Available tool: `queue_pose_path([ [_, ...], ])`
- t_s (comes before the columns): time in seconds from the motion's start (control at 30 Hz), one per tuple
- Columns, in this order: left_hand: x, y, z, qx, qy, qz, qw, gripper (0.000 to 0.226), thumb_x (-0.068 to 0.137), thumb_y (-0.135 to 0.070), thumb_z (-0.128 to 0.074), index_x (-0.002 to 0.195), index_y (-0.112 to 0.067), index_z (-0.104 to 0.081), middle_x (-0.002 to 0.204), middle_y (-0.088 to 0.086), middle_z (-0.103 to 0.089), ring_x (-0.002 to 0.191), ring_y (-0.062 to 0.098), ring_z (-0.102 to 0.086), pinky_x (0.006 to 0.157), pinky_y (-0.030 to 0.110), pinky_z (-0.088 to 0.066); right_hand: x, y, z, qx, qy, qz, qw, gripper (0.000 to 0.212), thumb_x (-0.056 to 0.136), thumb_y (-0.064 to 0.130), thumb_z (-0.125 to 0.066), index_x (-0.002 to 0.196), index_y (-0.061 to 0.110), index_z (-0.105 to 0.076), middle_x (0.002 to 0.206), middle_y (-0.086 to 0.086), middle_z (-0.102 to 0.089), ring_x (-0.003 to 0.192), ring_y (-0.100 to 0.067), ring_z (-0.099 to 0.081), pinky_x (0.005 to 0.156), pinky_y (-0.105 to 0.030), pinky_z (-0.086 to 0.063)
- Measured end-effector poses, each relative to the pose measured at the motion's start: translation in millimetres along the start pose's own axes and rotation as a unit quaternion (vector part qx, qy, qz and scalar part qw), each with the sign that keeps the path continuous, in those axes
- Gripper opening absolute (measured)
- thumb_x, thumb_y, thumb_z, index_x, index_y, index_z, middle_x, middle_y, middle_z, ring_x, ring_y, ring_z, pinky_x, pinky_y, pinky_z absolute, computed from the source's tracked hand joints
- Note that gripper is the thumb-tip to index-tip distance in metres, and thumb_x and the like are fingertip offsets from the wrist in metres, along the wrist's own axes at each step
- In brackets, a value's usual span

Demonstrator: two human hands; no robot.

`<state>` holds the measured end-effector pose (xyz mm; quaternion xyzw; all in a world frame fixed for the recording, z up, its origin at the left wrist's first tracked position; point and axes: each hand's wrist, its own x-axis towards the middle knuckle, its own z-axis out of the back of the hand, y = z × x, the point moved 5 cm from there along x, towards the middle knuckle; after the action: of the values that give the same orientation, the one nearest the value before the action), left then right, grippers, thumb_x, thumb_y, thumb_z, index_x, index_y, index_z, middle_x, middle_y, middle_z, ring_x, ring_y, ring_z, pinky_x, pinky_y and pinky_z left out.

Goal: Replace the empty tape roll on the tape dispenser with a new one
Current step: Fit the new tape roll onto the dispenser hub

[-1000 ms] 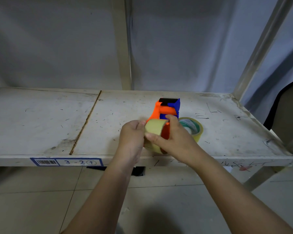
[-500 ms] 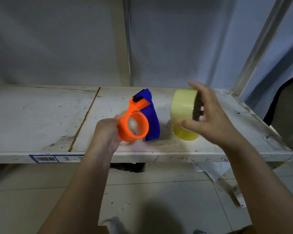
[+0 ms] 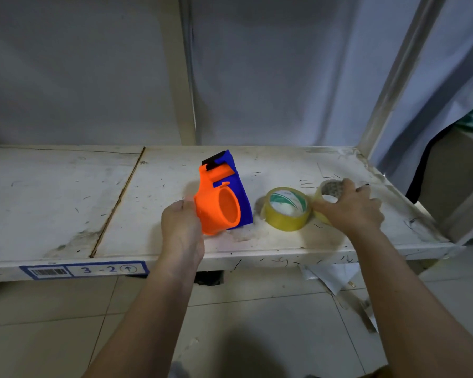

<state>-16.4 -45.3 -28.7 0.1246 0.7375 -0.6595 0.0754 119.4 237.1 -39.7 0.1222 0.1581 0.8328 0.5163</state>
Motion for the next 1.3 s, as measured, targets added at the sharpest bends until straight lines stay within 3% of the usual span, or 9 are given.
queue_pose_path([
  [0.33, -7, -3, -7, 0.008, 0.029, -0.023, 0.999, 0.029, 0.1, -0.03, -0.039, 0.075, -0.024, -0.053, 0.087, -0.001, -0.06, 0.103, 0.033, -0.061, 0.093, 0.059, -0.049, 4, -8, -20, -0.026, 0.027, 0.012, 0.999, 0.079, 0.085, 0.07, -0.018, 0.142, 0.017, -0.031, 0.147, -0.02, -0.033, 0.134, -0.039, -0.028, 0.106, -0.058, -0.03],
  [0.5, -8, -4, -7, 0.007, 0.036, -0.029, 0.999, 0.025, 0.1, -0.031, -0.04, 0.079, -0.025, -0.052, 0.087, -0.006, -0.056, 0.102, 0.026, -0.059, 0.096, 0.051, -0.048, -15, 29, -1, -0.022, -0.112, 0.176, 0.978, 0.058, 0.091, 0.054, -0.028, 0.133, 0.019, -0.047, 0.144, -0.014, -0.044, 0.133, -0.034, -0.035, 0.107, -0.054, -0.03],
  [0.63, -6, -4, -7, 0.008, 0.041, -0.036, 0.998, 0.025, 0.1, -0.03, -0.04, 0.08, -0.025, -0.055, 0.09, -0.003, -0.06, 0.102, 0.027, -0.061, 0.095, 0.048, -0.05, -47, 74, -13, -0.074, 0.011, 0.338, 0.938, 0.056, 0.081, 0.066, -0.036, 0.12, 0.032, -0.058, 0.113, 0.002, -0.068, 0.116, -0.024, -0.05, 0.109, -0.051, -0.027],
  [0.73, -6, -5, -5, 0.008, 0.043, -0.04, 0.998, 0.026, 0.1, -0.03, -0.04, 0.078, -0.027, -0.053, 0.088, -0.004, -0.059, 0.095, 0.022, -0.061, 0.094, 0.044, -0.05, -53, 78, -34, -0.111, 0.051, 0.344, 0.931, 0.066, 0.082, 0.045, -0.05, 0.142, 0.024, -0.028, 0.119, 0.002, -0.067, 0.122, -0.025, -0.051, 0.113, -0.053, -0.019],
  [0.83, -8, -7, -3, 0.008, 0.047, -0.047, 0.998, 0.029, 0.1, -0.029, -0.041, 0.073, -0.026, -0.051, 0.081, -0.005, -0.057, 0.082, 0.016, -0.058, 0.092, 0.044, -0.049, -54, 77, -39, -0.064, 0.054, 0.329, 0.941, 0.076, 0.084, 0.019, -0.049, 0.147, 0.028, -0.008, 0.115, -0.001, -0.07, 0.113, -0.028, -0.059, 0.112, -0.048, -0.023],
  [0.97, -8, -9, 0, -0.001, 0.05, -0.048, 0.998, 0.03, 0.1, -0.029, -0.041, 0.072, -0.027, -0.049, 0.078, -0.006, -0.055, 0.075, 0.014, -0.055, 0.089, 0.042, -0.049, -57, 83, -12, 0.11, 0.049, 0.265, 0.957, 0.071, 0.086, 0.018, -0.058, 0.145, 0.031, -0.02, 0.114, 0.0, -0.069, 0.099, -0.027, -0.063, 0.087, -0.043, -0.049],
  [1.1, -8, -10, -1, -0.018, 0.058, -0.039, 0.997, 0.028, 0.1, -0.029, -0.042, 0.075, -0.025, -0.053, 0.08, -0.003, -0.059, 0.077, 0.015, -0.058, 0.086, 0.043, -0.05, -75, 93, 26, 0.533, 0.157, 0.114, 0.824, 0.059, 0.089, 0.008, -0.059, 0.141, 0.022, -0.035, 0.093, 0.005, -0.069, 0.088, -0.009, -0.065, 0.072, -0.024, -0.048],
  [1.17, -10, -9, -3, -0.03, 0.067, -0.036, 0.997, 0.027, 0.1, -0.028, -0.042, 0.079, -0.022, -0.057, 0.083, 0.0, -0.062, 0.081, 0.018, -0.06, 0.088, 0.043, -0.05, -90, 101, 30, 0.591, 0.183, 0.114, 0.777, 0.056, 0.09, 0.003, -0.056, 0.141, 0.017, -0.036, 0.088, 0.005, -0.07, 0.081, -0.005, -0.066, 0.073, -0.02, -0.048],
  [1.3, -15, -9, -7, -0.052, 0.074, -0.049, 0.995, 0.029, 0.1, -0.024, -0.041, 0.078, -0.017, -0.059, 0.079, 0.003, -0.061, 0.079, 0.02, -0.057, 0.08, 0.04, -0.047, -110, 113, 13, 0.576, 0.189, 0.135, 0.784, 0.054, 0.09, 0.003, -0.056, 0.141, 0.013, -0.039, 0.105, -0.004, -0.072, 0.104, -0.017, -0.065, 0.083, -0.023, -0.047],
])
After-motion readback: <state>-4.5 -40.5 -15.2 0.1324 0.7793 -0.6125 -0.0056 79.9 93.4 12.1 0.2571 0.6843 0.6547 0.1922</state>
